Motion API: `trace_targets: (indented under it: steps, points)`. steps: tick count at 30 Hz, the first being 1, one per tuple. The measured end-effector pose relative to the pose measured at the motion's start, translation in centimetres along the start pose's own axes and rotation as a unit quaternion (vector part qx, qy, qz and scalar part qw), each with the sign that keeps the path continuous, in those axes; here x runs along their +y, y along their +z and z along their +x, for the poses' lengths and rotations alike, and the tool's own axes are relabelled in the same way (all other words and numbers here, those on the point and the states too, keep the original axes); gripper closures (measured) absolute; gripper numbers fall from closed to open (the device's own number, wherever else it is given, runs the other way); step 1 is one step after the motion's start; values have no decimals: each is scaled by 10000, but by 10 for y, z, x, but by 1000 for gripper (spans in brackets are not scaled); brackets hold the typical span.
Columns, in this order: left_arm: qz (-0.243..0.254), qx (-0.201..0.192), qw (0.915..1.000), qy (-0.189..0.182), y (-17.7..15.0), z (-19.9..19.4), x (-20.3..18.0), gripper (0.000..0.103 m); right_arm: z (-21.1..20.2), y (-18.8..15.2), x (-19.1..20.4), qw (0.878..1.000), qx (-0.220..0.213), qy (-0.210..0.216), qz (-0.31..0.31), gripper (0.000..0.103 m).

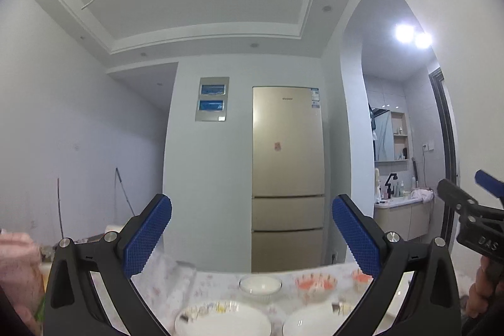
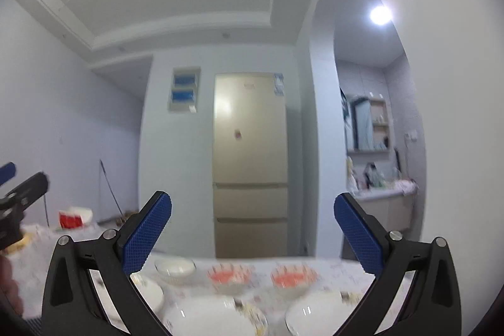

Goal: Organize plates and bowls
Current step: 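Move both grippers down toward the plain white bowl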

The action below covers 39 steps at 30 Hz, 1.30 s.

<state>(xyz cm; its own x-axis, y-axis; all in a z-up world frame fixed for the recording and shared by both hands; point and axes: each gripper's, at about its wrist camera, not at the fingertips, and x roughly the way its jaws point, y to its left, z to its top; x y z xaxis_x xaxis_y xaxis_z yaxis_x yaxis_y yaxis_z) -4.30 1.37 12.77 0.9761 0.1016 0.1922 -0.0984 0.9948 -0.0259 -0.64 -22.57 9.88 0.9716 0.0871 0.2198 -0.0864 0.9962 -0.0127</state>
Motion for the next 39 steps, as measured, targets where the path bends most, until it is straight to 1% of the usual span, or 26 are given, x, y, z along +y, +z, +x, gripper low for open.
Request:
trace_targets:
  steps: [1,3,5,6,8,9,12,16,17,20,21,23,26,29,34,37,39]
  points:
    - [-15,6,10000,-9,7,6,-1,0,3,7,2,9999,-95,-70,-56,0]
    - [-192,5,9997,-152,23,17,0,0,9,24,6,9995,-266,-133,-140,0]
    - [-305,19,9992,-259,37,28,-3,0,15,40,7,9990,-429,-122,-73,0]
    - [-282,-2,9992,-271,42,31,-4,0,17,46,6,9987,-500,-137,-4,0]
    - [-194,-83,9998,-43,52,36,-8,0,22,58,3,9979,-598,-181,170,0]
    - [-170,-174,9997,66,57,37,-10,0,25,62,2,9977,-600,-196,261,0]
    - [-120,-366,9992,67,69,42,-13,0,31,69,-2,9970,-621,-112,450,0]
    - [-91,-506,9987,60,83,53,-18,0,46,80,-7,9957,-702,-310,521,0]
    - [-120,-485,9987,34,87,59,-20,0,52,86,-8,9955,-684,-381,527,0]
    - [-317,-385,9984,-258,99,82,-22,0,73,102,-12,9955,-585,-458,587,0]
    - [-364,-387,9982,-290,100,86,-23,0,77,103,-13,9953,-580,-470,615,0]
    - [-392,-409,9978,-331,96,96,-25,0,85,100,-18,9945,-572,-510,720,0]
    - [-453,-326,9981,-248,78,118,-27,0,95,86,-25,9939,-497,-527,830,0]
    - [-540,2,9985,-119,64,154,-29,0,114,73,-26,9949,-294,-641,720,0]
    - [-295,286,9991,59,41,186,-23,0,148,61,-28,9939,-43,-766,789,0]
    - [-392,525,9978,42,20,203,-14,0,163,42,-32,9932,119,-733,893,0]
    - [-432,832,9956,-48,13,222,-13,0,176,27,-32,9932,299,-706,870,0]
